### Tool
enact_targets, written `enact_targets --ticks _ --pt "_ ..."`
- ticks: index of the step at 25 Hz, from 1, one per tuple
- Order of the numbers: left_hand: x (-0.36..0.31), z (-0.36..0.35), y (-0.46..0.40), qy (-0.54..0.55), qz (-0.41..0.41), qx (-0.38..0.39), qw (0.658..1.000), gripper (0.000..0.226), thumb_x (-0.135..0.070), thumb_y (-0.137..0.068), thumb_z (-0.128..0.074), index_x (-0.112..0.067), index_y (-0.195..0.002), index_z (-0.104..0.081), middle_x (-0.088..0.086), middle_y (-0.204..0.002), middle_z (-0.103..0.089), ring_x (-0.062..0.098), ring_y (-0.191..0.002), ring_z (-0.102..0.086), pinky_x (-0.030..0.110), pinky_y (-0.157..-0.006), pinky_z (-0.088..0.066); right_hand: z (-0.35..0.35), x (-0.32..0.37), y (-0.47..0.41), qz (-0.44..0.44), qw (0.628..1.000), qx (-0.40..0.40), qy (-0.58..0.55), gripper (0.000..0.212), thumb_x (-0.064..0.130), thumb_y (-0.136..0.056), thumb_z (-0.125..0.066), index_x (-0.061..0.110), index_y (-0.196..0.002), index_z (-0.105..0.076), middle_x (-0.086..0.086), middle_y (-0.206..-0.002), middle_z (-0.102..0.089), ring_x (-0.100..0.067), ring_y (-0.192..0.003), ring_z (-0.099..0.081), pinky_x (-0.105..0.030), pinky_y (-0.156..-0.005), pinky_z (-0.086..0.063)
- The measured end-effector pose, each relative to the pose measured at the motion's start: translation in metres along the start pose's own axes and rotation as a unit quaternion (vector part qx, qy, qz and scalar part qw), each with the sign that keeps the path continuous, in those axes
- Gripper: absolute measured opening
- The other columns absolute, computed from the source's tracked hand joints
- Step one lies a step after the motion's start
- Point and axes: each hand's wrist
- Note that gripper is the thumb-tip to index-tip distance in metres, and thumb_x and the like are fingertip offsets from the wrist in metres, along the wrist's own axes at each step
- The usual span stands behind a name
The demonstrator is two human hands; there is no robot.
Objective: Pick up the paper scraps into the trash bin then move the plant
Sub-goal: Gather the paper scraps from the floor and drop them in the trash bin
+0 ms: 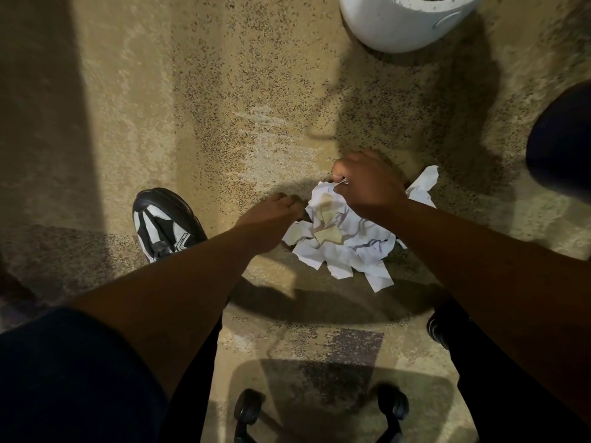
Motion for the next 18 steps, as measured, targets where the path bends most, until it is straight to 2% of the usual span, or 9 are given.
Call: enact_targets --ticks 2,5,7,9,11,13,15,16,18 --pt "0.004 0.006 0.002 0.024 0.014 0.005 1.000 0.052 0.005 -0.082 -0.067 -0.008 -0.131 -0.056 0.016 -0.128 -0.064 0.037 -0.114 -0.058 0.044 -0.086 -0.053 0.000 -0.002 0.002 0.008 1.000 -0.015 -0.014 0.007 0.015 -0.088 -0.069 0.013 -0.092 -0.065 -0.006 -0.102 -0.064 -0.029 -0.104 -0.053 -0.036 -0.092 -0.038" --pt "0.010 0.008 0.020 0.015 0.047 0.007 0.999 0.036 -0.006 -0.088 -0.066 -0.013 -0.123 -0.067 0.012 -0.132 -0.060 0.034 -0.120 -0.052 0.048 -0.095 -0.049 0.003 -0.005 0.005 0.012 1.000 -0.014 -0.023 0.006 0.017 -0.088 -0.068 0.013 -0.091 -0.064 -0.006 -0.100 -0.065 -0.030 -0.101 -0.054 -0.039 -0.093 -0.040" --pt "0.009 0.004 0.037 0.005 0.109 -0.032 0.994 0.020 -0.017 -0.088 -0.070 -0.019 -0.108 -0.073 0.012 -0.133 -0.053 0.034 -0.118 -0.046 0.051 -0.088 -0.052 0.005 -0.006 0.006 0.012 0.999 -0.015 -0.025 0.007 0.018 -0.089 -0.068 0.014 -0.091 -0.064 -0.006 -0.100 -0.066 -0.030 -0.100 -0.054 -0.040 -0.087 -0.043" --pt "0.006 -0.001 0.046 0.027 0.143 -0.054 0.988 0.009 -0.019 -0.086 -0.073 -0.019 -0.095 -0.074 0.012 -0.141 -0.044 0.035 -0.117 -0.042 0.049 -0.086 -0.052 0.006 -0.006 0.008 0.010 0.999 -0.029 -0.024 0.007 0.018 -0.089 -0.070 0.014 -0.092 -0.065 -0.006 -0.100 -0.066 -0.029 -0.099 -0.053 -0.035 -0.080 -0.038" --pt "0.003 -0.004 0.043 0.074 0.159 -0.055 0.983 0.009 -0.015 -0.088 -0.070 -0.018 -0.096 -0.072 0.008 -0.141 -0.042 0.033 -0.115 -0.043 0.046 -0.086 -0.053 0.007 -0.005 0.009 0.009 0.999 -0.036 -0.023 0.007 0.017 -0.089 -0.070 0.013 -0.091 -0.065 -0.006 -0.099 -0.065 -0.029 -0.099 -0.054 -0.034 -0.079 -0.037" --pt "0.003 -0.005 0.032 0.103 0.174 -0.060 0.977 0.022 -0.008 -0.089 -0.064 -0.019 -0.108 -0.067 -0.001 -0.129 -0.050 0.029 -0.109 -0.049 0.046 -0.083 -0.054 0.007 -0.005 0.008 0.007 0.999 -0.032 -0.025 0.007 0.016 -0.089 -0.069 0.013 -0.091 -0.064 -0.007 -0.100 -0.065 -0.030 -0.099 -0.054 -0.038 -0.085 -0.042" --pt "0.004 -0.008 0.021 0.082 0.152 -0.040 0.984 0.026 -0.002 -0.089 -0.063 -0.012 -0.112 -0.068 0.003 -0.130 -0.056 0.030 -0.109 -0.055 0.043 -0.083 -0.054 0.007 -0.006 0.009 0.004 0.999 -0.033 -0.028 0.007 0.015 -0.090 -0.069 0.011 -0.092 -0.064 -0.008 -0.100 -0.065 -0.030 -0.098 -0.054 -0.038 -0.085 -0.043" --pt "0.003 -0.007 0.019 0.074 0.146 -0.027 0.986 0.021 -0.002 -0.088 -0.063 -0.011 -0.106 -0.069 0.006 -0.125 -0.060 0.030 -0.106 -0.059 0.039 -0.078 -0.054 0.006 -0.006 0.010 0.004 0.999 -0.034 -0.028 0.006 0.015 -0.090 -0.069 0.011 -0.092 -0.064 -0.008 -0.099 -0.065 -0.030 -0.096 -0.054 -0.037 -0.083 -0.041" --pt "0.003 -0.003 0.018 0.104 0.176 -0.007 0.979 0.014 -0.006 -0.087 -0.062 -0.020 -0.089 -0.060 0.003 -0.096 -0.062 0.027 -0.089 -0.063 0.029 -0.060 -0.041 0.006 -0.007 0.013 0.005 0.999 -0.043 -0.025 0.006 0.014 -0.091 -0.068 0.011 -0.091 -0.063 -0.008 -0.097 -0.066 -0.028 -0.093 -0.054 -0.033 -0.080 -0.038"
Point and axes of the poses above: each hand's wrist, its own y-axis away from the middle knuckle, its own z-axis out of the back of the hand, x = y × z
